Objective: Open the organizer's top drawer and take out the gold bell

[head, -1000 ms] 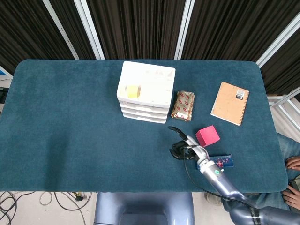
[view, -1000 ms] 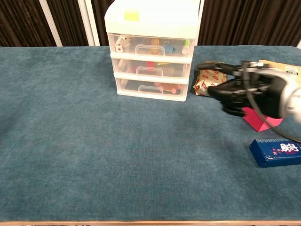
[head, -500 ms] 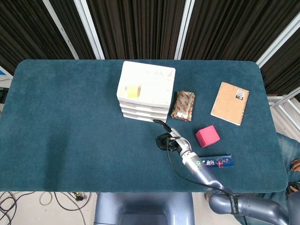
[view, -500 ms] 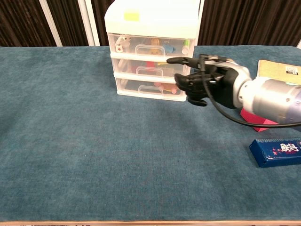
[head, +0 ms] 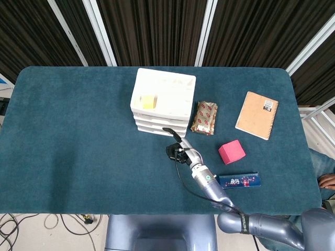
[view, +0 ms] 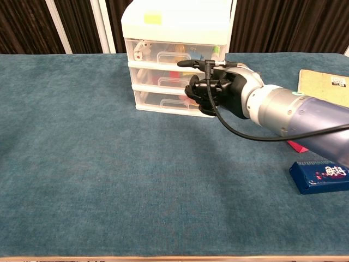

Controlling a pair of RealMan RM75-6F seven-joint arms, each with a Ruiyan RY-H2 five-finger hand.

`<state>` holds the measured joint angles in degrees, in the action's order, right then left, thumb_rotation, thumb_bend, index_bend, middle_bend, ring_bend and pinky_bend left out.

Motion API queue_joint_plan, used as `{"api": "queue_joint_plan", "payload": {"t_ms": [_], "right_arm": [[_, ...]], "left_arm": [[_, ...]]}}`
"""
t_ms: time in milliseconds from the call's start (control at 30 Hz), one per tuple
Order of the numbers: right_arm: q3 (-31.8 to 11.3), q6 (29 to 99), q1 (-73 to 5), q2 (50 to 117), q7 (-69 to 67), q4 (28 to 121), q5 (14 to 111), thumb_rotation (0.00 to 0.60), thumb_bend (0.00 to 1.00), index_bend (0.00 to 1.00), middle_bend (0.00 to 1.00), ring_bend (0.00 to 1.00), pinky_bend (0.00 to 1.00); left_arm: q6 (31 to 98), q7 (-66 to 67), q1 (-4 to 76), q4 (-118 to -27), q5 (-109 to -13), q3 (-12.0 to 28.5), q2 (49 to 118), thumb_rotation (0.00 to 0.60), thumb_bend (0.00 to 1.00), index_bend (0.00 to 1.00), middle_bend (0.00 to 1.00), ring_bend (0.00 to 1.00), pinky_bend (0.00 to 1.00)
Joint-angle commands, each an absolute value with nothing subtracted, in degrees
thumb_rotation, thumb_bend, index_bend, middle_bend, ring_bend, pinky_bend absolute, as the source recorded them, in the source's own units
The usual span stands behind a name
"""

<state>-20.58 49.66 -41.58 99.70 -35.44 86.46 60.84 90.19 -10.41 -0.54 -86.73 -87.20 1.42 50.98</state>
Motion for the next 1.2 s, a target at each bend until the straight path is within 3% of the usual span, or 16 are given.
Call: {"api": "queue_joint_plan", "payload": {"t_ms": [33, 433, 1200], "right_arm": [[-22.2, 50.1, -42.9, 101.9, -32.4, 85.0, 57.3, 0.6, 0.85, 0.11, 0.85, 0.98, 0.9], [-24.7, 49.1, -45.4, 105.1, -25.9, 83.9, 50.5, 0.6, 0.84, 0.05, 0.85, 0.98, 0.9], [-28.8, 46.9, -47.7, 106.5, -23.1, 81.5, 46.5, 0.6, 0.84, 0.04, 0.85, 0.98, 0.9]], "left_arm": [[90.3, -10.5, -0.5, -86.8, -87.2, 1.4, 50.9, 0.6, 0.24, 0.12, 0.0, 0.0, 0.0], [90.0, -10.8, -0.5, -87.2, -87.0, 1.4, 50.6, 0.6, 0.24, 0.13, 0.0, 0.0, 0.0], [89.6, -10.6, -0.5, -87.2, -86.7, 1.4, 50.5, 0.6, 0.24, 0.13, 0.0, 0.0, 0.0]]}}
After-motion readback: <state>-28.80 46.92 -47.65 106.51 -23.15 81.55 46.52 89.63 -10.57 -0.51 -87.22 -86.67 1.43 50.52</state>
